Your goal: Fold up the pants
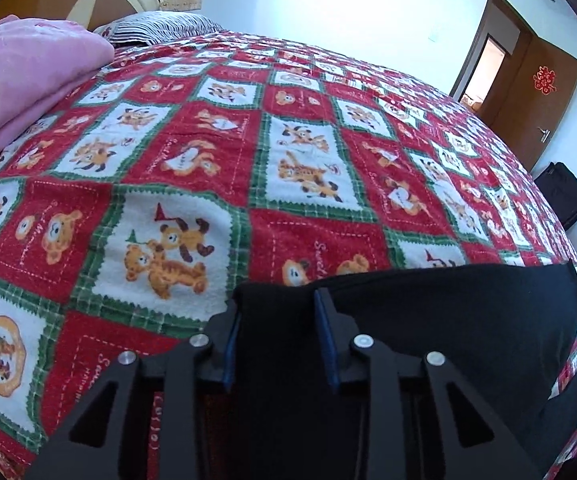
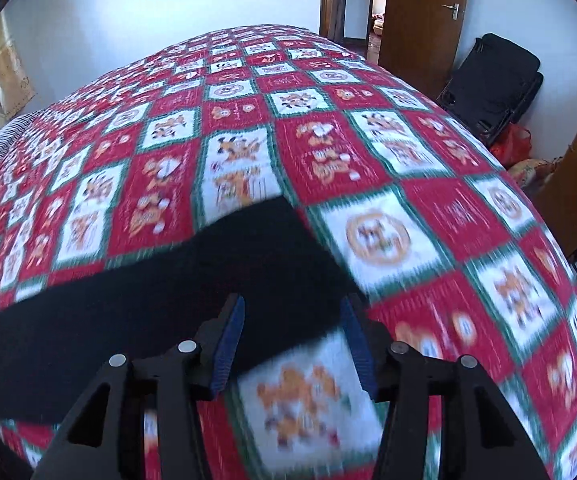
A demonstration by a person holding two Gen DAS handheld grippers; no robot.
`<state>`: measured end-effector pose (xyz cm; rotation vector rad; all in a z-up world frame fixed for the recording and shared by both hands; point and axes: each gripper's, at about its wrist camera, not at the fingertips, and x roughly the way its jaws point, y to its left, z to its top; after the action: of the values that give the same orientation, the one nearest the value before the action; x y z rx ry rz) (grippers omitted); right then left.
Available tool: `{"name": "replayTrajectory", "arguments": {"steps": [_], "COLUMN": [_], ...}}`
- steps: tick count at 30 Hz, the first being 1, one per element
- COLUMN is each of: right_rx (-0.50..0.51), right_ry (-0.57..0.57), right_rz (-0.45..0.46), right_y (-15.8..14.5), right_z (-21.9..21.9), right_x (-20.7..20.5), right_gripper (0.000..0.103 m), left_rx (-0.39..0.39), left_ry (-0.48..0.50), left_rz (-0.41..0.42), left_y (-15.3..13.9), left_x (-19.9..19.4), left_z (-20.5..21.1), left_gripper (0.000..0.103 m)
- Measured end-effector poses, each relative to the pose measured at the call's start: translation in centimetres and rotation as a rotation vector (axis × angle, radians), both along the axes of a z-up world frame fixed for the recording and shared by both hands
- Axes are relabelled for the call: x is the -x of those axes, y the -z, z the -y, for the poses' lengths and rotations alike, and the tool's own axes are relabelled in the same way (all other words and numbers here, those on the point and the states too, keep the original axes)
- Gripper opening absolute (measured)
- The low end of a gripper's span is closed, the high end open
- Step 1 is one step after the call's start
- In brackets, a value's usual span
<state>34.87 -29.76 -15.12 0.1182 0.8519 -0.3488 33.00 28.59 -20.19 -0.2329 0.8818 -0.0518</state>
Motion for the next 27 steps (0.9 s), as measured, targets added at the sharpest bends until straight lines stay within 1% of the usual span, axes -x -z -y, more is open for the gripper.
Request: {"name": "replayTrajectory", "arguments": {"steps": [2,3,4,6,8,11,14,15,16,17,18,19,21,23,25,27], "right_rx": [-0.006,-0.010,-0.010,-0.017,-0.029,-0.020,-0.011,-0.020,-0.039,-0.047,-0.054,-0.059,-0.048,-0.043,-0.034,-0.010], "right_ry": [0.006,0.011,0.019,0.026,0.013,-0.001,-0.012,-0.018,-0.030,-0.036,-0.041,-0.051,-0.072,-0.082,-0.080,-0.084], "right_rz": [0.003,0.001,0.003,0.006,-0.008,-0.020,-0.023,-0.021,-0.022,-0.021,-0.022,-0.019,0.003,0.046,0.082,0.116], "right_y": [0.2,0.3,0.4,0.8,1.4,2.3,2.9,2.9,2.7,2.4,2.2,1.8,0.9,-0.4,-1.6,-2.8], "right_z": [0.8,1.3,1.6,2.1,2.5,2.6,2.5,2.5,2.5,2.4,2.3,2.1,1.5,1.2,1.3,1.1], "right_x": [-1.8,-2.7,-3.3,-4.4,-5.6,-6.8,-7.4,-7.4,-7.3,-7.1,-7.0,-6.7,-5.6,-4.0,-2.5,-0.8], "right_gripper": [0.054,0.057,0.063,0.069,0.069,0.069,0.069,0.060,0.041,0.029,0.013,0.007,0.007,0.006,0.006,0.006], "left_rx": [-0.003,-0.002,-0.001,0.001,0.003,0.012,-0.008,-0.014,-0.024,-0.031,-0.007,0.018,0.040,0.055,0.104,0.119], "left_ry": [0.000,-0.002,-0.002,-0.004,-0.004,-0.005,0.002,0.005,0.011,0.028,0.061,0.074,0.070,0.065,0.068,0.073], "left_rz": [0.000,0.002,0.002,0.005,0.007,0.006,0.003,0.002,0.000,0.004,0.019,0.028,0.053,0.084,0.126,0.152], "left_y": [0.0,0.1,0.1,0.1,0.1,0.2,0.2,0.1,0.1,-0.1,-0.3,-0.4,-0.7,-1.2,-1.8,-2.5], "left_x": [0.0,0.0,0.0,0.1,0.1,-0.1,-0.2,-0.2,-0.2,-0.3,-0.2,-0.1,0.3,0.7,1.4,1.9], "left_z": [0.1,0.0,0.0,0.0,0.0,-0.2,0.2,0.3,0.5,0.7,0.7,0.6,0.2,-0.1,-0.4,-0.3], "left_gripper": [0.034,0.034,0.034,0.034,0.034,0.034,0.034,0.033,0.032,0.024,0.012,0.012,0.012,0.012,0.012,0.012]}}
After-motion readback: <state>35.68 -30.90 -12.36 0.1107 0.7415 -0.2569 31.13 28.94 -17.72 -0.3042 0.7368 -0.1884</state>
